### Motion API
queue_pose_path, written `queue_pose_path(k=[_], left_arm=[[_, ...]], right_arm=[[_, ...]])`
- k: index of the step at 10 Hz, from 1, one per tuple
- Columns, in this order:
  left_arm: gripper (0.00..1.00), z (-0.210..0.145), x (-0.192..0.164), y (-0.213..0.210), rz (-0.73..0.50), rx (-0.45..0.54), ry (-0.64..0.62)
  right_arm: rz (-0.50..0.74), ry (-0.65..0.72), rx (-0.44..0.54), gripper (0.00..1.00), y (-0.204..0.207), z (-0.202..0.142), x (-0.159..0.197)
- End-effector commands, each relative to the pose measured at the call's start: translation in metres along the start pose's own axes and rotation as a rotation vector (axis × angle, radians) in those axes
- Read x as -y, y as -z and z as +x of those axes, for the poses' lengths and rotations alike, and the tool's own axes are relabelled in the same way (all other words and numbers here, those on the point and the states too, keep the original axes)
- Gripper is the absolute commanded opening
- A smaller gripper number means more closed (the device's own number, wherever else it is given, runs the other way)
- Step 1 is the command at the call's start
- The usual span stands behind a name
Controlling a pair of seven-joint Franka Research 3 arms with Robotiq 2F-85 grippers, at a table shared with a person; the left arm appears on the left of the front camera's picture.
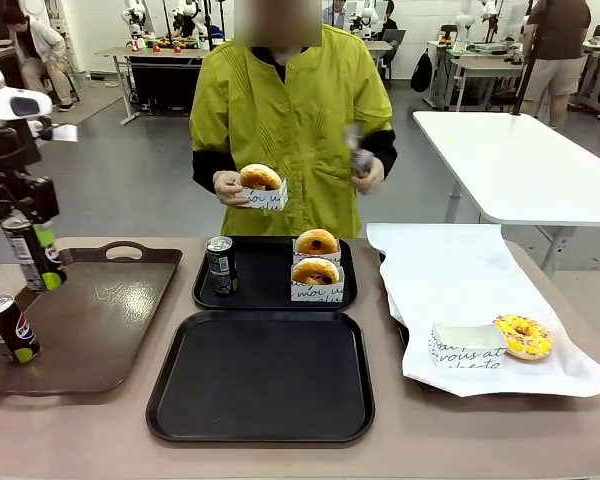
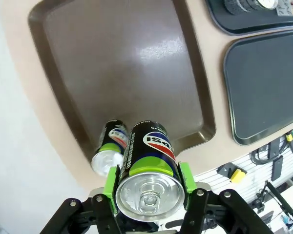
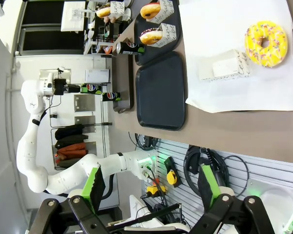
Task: Set up donuts and drinks on trays.
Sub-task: Pick up one Pepsi coke from the Handle tray and place it on the Flat Tray without a Pepsi coke.
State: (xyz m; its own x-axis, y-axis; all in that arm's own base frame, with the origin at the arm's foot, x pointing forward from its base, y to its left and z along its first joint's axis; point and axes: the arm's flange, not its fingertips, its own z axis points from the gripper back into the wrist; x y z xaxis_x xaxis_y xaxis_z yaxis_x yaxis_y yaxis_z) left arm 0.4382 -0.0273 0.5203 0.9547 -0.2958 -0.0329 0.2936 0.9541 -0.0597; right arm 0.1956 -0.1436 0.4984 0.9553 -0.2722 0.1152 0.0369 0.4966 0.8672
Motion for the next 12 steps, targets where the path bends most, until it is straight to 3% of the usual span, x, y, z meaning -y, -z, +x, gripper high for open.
queue_pose_path(k=[1,4,7,9,11,12], left_arm=[[0.59,0.009,0.047,0.01,0.011,0.018,0.138],[0.59,0.032,0.108,0.028,0.027,0.007,0.261],[0.59,0.048,0.14,0.046,0.017,-0.071,0.349],[0.59,-0.03,0.101,-0.005,0.021,-0.139,0.4],[0.59,-0.118,0.066,-0.038,-0.051,-0.068,0.455],[0.59,-0.119,0.064,-0.039,-0.037,-0.084,0.434]], right_arm=[[0.019,-0.013,0.003,1.0,0.0,0.001,0.0],[0.019,-0.013,0.003,1.0,0.0,0.001,0.0],[0.019,-0.013,0.003,1.0,0.0,0.001,0.0],[0.019,-0.013,0.003,1.0,0.0,0.001,0.0],[0.019,-0.013,0.003,1.0,0.0,0.001,0.0],[0.019,-0.013,0.003,1.0,0.0,0.001,0.0]])
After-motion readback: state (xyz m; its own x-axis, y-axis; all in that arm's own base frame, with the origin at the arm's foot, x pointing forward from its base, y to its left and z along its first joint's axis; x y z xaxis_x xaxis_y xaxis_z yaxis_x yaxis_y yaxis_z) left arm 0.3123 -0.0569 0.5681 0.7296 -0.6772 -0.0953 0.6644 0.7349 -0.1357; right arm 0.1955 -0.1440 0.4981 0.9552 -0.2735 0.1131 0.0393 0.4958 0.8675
